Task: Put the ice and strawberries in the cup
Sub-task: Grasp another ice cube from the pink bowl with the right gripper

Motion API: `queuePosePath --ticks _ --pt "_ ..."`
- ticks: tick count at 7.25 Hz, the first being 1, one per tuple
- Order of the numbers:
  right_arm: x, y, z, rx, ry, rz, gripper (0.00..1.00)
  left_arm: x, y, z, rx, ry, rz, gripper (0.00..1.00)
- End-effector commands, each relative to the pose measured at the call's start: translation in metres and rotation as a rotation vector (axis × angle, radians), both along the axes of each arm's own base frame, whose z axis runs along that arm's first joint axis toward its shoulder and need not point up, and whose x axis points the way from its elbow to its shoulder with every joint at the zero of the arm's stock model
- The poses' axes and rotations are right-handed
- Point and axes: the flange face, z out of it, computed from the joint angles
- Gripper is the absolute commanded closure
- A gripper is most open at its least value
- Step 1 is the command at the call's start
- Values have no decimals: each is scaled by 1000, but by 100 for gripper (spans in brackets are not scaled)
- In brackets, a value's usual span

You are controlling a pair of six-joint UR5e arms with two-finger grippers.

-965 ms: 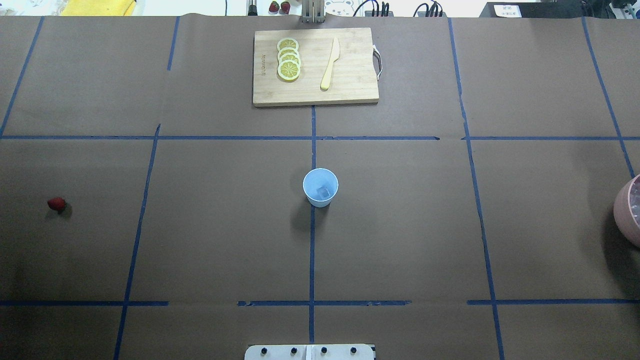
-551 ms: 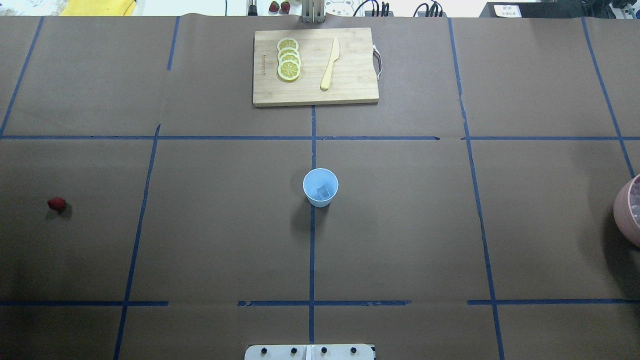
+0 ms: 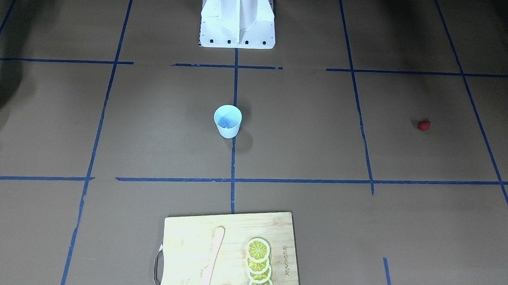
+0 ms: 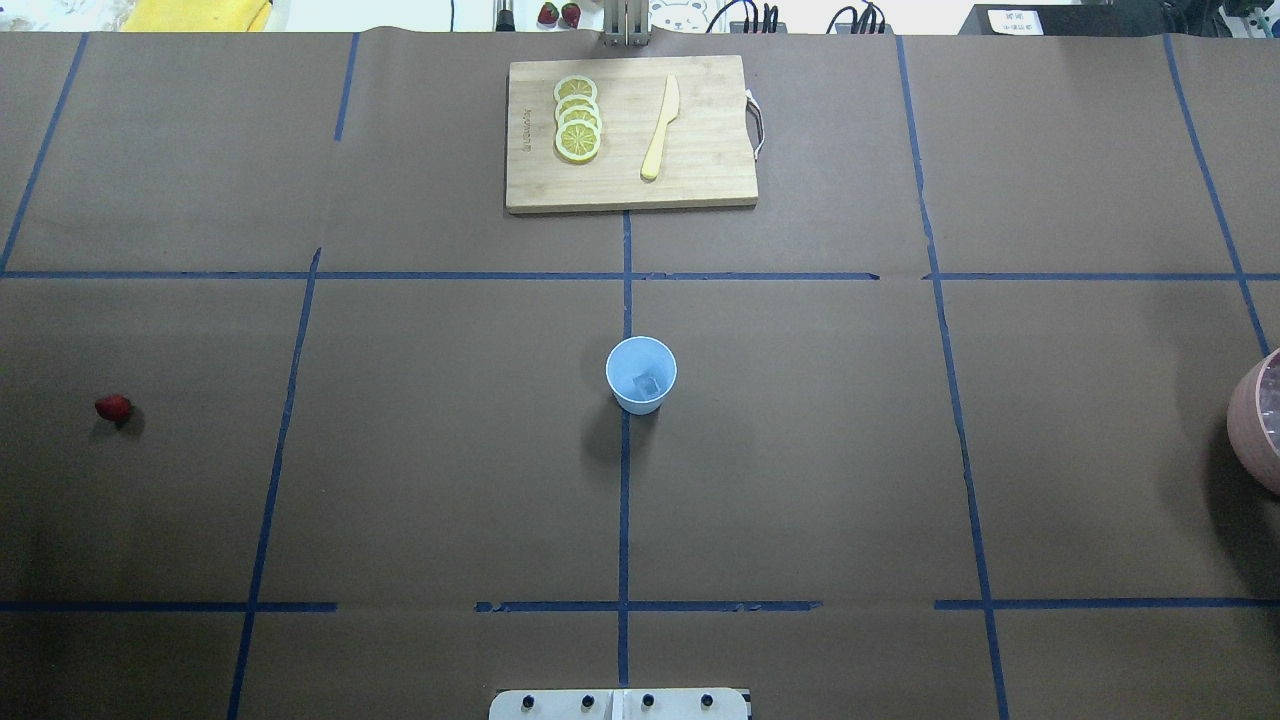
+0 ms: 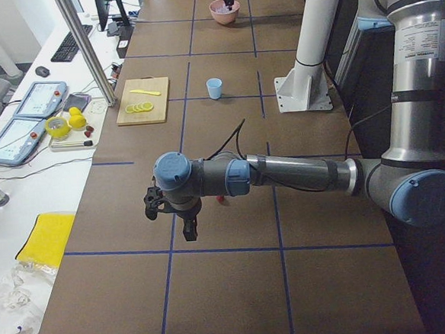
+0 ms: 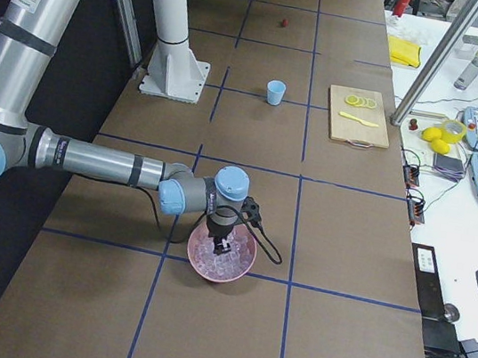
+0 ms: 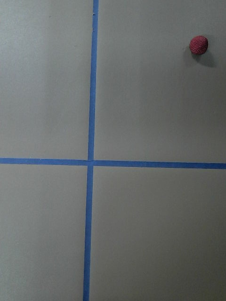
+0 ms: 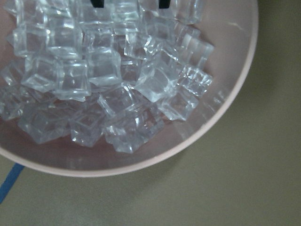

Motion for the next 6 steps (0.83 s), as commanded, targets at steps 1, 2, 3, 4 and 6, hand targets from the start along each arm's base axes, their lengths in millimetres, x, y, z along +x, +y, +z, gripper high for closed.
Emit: queuePosePath --ticks 1,2,3,4,6 --pt "0 0 0 2 0 -2 97 0 0 -1 1 0 0 0" --pt "0 -1 -2 7 -3 -3 100 0 0 -1 1 0 0 0" --pt "-4 -2 -11 4 -37 -10 100 0 0 -1 1 1 0 0" --pt "-6 -2 -32 2 -104 -16 100 0 0 -1 1 1 0 0" --pt "6 -5 -97 -27 -106 20 100 0 0 0 0 1 0 0"
